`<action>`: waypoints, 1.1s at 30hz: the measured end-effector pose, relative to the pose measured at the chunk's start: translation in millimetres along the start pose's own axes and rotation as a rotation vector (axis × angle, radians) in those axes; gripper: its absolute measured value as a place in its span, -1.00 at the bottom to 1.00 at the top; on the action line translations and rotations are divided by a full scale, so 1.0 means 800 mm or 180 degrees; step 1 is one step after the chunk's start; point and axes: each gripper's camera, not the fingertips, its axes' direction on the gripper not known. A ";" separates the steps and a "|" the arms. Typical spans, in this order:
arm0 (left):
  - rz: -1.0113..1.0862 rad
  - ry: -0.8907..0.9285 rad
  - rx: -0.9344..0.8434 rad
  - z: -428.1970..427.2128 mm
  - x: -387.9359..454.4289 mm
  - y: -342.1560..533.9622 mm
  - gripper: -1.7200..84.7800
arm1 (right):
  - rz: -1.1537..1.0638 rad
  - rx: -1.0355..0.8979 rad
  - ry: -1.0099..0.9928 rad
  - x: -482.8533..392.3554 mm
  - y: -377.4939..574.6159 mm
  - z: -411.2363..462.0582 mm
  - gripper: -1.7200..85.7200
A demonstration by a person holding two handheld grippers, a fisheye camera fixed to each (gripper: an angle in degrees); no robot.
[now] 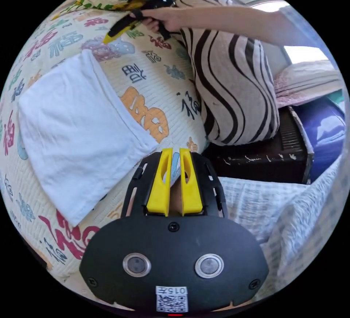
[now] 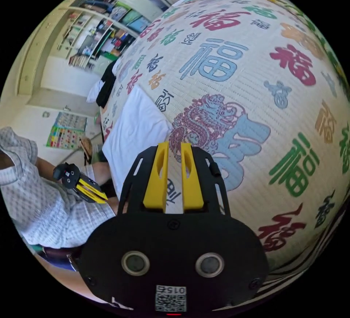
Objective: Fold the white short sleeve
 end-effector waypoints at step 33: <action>-0.1305 0.0126 0.0968 -0.190 -0.513 -0.099 -0.78 | 0.0963 0.0733 -0.0241 0.147 0.133 0.001 -0.89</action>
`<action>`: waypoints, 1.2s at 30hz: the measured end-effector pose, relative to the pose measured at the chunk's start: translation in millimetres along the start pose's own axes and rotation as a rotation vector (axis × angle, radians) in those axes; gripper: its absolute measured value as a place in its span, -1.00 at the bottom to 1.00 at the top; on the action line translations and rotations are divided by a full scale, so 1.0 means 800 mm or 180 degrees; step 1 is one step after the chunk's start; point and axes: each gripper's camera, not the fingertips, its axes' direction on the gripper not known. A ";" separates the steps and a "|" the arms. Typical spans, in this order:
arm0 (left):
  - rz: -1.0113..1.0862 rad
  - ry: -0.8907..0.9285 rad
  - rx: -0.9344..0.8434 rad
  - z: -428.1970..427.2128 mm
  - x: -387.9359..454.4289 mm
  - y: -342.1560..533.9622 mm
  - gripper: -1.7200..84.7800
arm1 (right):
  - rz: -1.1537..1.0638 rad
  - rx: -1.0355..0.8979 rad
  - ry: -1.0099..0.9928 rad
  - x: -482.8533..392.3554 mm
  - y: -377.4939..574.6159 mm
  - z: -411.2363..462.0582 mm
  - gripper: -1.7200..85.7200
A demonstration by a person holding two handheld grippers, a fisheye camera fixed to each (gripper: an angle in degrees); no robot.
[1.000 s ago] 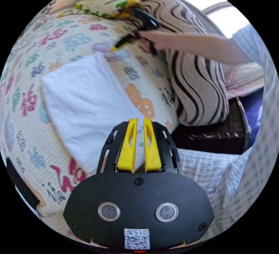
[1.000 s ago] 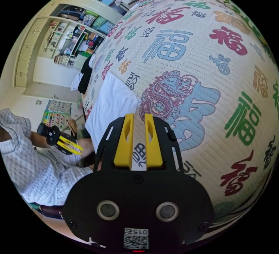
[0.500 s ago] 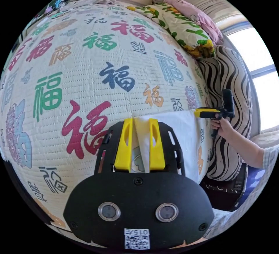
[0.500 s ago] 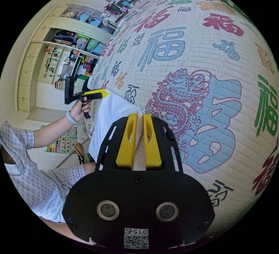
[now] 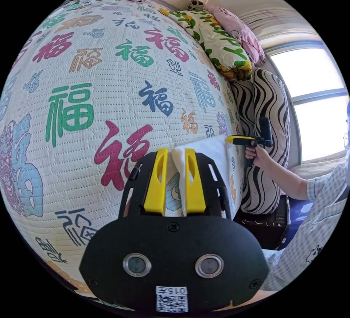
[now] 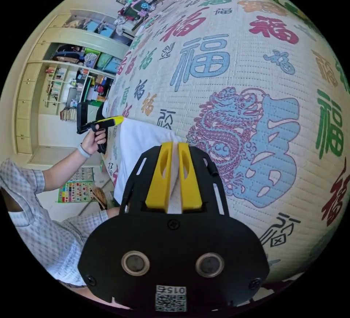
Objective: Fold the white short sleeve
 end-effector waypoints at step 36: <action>0.0514 0.1331 -0.0720 0.022 -0.083 -0.098 -0.96 | -0.0172 -0.0283 -0.1200 0.060 0.027 0.041 -0.95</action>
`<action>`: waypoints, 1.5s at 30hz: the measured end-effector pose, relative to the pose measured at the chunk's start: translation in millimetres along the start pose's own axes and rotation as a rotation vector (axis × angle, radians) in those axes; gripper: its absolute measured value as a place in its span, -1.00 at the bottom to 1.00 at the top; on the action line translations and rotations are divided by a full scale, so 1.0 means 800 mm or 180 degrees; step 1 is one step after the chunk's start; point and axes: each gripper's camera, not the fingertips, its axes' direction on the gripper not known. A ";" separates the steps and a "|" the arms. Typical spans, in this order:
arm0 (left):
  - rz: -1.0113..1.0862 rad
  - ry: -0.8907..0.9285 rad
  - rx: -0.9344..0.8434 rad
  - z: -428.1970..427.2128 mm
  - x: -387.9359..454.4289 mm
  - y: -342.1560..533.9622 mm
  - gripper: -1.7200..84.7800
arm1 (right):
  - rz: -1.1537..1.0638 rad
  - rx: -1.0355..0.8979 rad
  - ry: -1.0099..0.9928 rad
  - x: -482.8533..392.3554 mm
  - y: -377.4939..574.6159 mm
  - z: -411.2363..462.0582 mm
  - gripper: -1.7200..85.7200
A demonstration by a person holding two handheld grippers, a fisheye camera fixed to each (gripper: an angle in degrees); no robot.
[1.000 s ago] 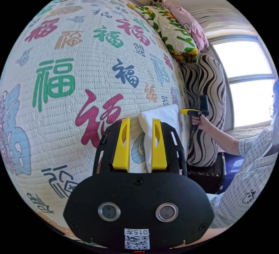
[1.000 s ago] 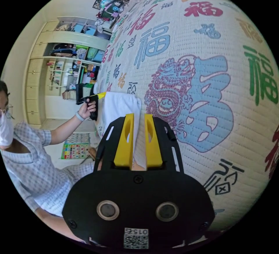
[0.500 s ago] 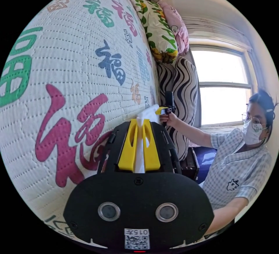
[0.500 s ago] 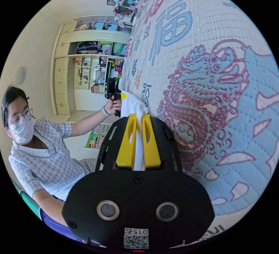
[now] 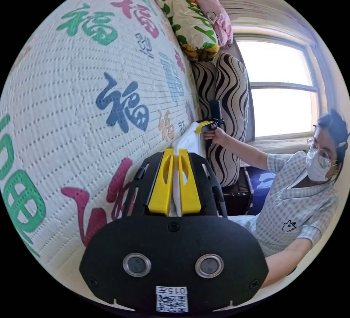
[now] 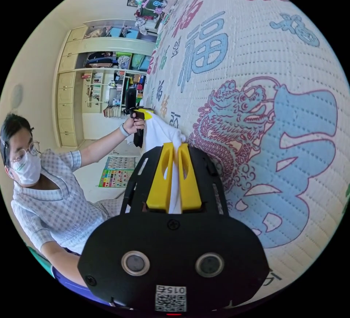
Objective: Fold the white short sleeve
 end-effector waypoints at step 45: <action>0.0862 -0.1663 -0.0974 0.245 0.280 0.306 -0.88 | -0.0511 -0.0417 0.2150 -0.248 0.283 0.171 -0.92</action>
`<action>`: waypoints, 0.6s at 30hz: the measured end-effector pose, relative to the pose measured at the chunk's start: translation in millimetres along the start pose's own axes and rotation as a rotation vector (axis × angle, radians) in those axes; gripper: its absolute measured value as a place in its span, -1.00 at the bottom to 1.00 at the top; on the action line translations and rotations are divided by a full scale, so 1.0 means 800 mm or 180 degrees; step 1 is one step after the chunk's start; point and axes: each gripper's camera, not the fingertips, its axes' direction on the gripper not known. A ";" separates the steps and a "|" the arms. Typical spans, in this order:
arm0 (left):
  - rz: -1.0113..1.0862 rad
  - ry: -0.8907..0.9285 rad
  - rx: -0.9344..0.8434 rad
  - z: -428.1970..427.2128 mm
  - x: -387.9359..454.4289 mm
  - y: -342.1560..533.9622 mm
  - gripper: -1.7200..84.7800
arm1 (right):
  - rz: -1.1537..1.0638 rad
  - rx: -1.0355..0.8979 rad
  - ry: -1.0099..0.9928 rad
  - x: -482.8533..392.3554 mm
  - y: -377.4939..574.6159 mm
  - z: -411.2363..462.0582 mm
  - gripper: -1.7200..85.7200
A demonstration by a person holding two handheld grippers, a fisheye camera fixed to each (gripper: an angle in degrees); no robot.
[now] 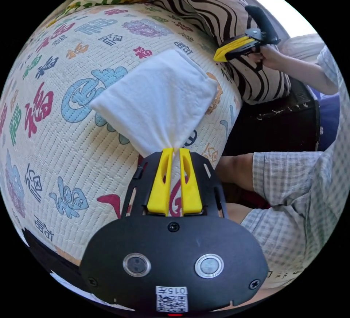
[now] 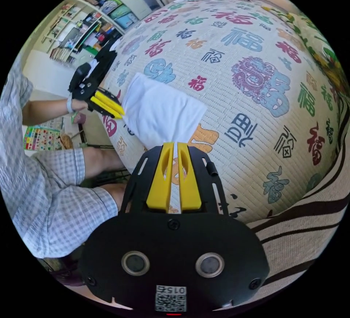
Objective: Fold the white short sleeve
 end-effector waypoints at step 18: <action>-0.1663 0.0724 0.1139 -0.028 -0.138 0.007 -0.84 | 0.1458 0.0316 -0.1832 0.155 -0.016 0.069 -0.91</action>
